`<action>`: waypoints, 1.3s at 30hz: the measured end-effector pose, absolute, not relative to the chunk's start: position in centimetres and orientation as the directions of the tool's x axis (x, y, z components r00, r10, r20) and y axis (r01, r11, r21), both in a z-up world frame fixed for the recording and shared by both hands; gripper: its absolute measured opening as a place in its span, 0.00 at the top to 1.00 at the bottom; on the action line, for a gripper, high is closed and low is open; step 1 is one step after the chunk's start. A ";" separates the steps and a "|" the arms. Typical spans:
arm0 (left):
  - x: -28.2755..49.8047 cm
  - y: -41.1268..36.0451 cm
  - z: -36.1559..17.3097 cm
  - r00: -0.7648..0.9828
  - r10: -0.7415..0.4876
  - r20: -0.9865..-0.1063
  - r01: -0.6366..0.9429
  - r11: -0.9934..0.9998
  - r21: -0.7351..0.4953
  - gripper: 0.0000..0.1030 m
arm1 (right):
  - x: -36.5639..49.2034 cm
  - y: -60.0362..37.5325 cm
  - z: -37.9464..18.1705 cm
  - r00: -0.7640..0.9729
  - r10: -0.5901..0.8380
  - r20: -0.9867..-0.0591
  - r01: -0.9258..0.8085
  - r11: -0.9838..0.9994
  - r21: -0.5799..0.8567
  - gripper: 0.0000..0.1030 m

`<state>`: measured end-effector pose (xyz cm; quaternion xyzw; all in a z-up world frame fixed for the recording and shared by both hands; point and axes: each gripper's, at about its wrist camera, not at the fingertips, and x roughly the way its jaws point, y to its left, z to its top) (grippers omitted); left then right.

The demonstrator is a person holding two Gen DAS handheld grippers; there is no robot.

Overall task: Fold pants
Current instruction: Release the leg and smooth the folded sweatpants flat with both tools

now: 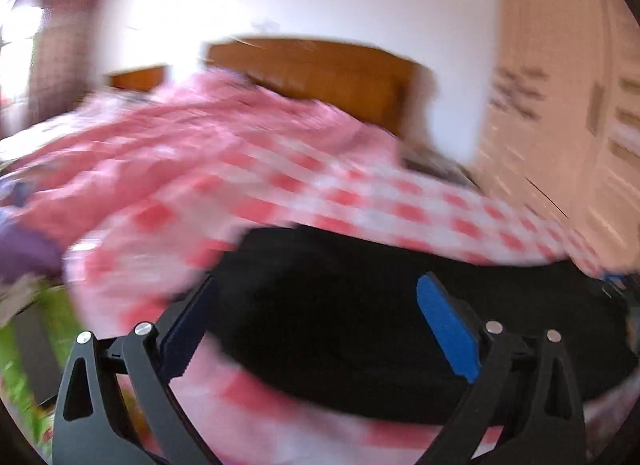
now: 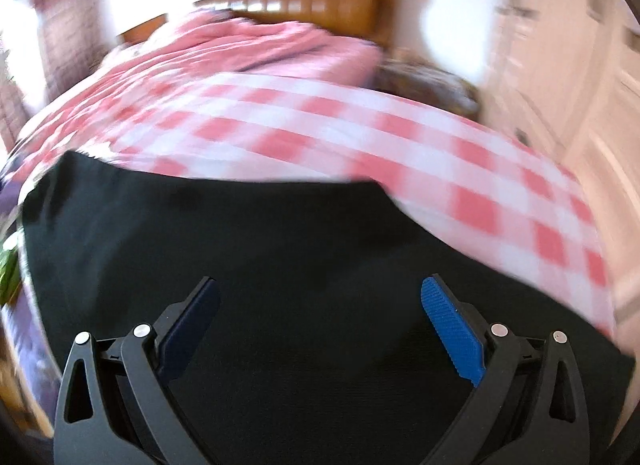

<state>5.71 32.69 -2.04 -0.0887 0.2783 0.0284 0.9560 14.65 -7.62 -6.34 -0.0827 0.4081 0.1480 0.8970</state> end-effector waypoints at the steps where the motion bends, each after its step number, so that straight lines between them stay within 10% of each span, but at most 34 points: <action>1: 8.1 30.9 -3.1 0.805 -0.055 -0.590 -0.037 0.989 -0.143 0.04 | 15.5 -6.2 -6.4 0.604 0.244 -0.759 -0.382 0.924 -0.007 0.05; 7: 16.7 26.8 -9.6 0.620 -0.016 -0.785 -0.007 1.000 -0.026 0.01 | 19.4 -1.4 -8.5 0.528 0.288 -0.799 -0.473 0.881 0.005 0.05; 21: 17.5 28.4 -9.7 0.628 -0.025 -0.778 -0.043 0.997 -0.067 0.01 | 25.0 -3.7 -10.4 0.547 0.278 -0.790 -0.377 0.924 0.064 0.04; 27: 13.6 25.5 -5.5 0.666 0.169 -0.727 -0.128 0.985 0.112 0.02 | 19.4 -6.8 -6.9 0.616 0.255 -0.745 -0.360 0.933 0.022 0.05; 39: 13.5 3.0 -6.4 0.592 -0.257 -0.764 0.436 0.899 0.036 0.02 | 10.6 -24.0 -7.8 0.601 -0.082 -0.795 -0.040 0.990 -0.133 0.05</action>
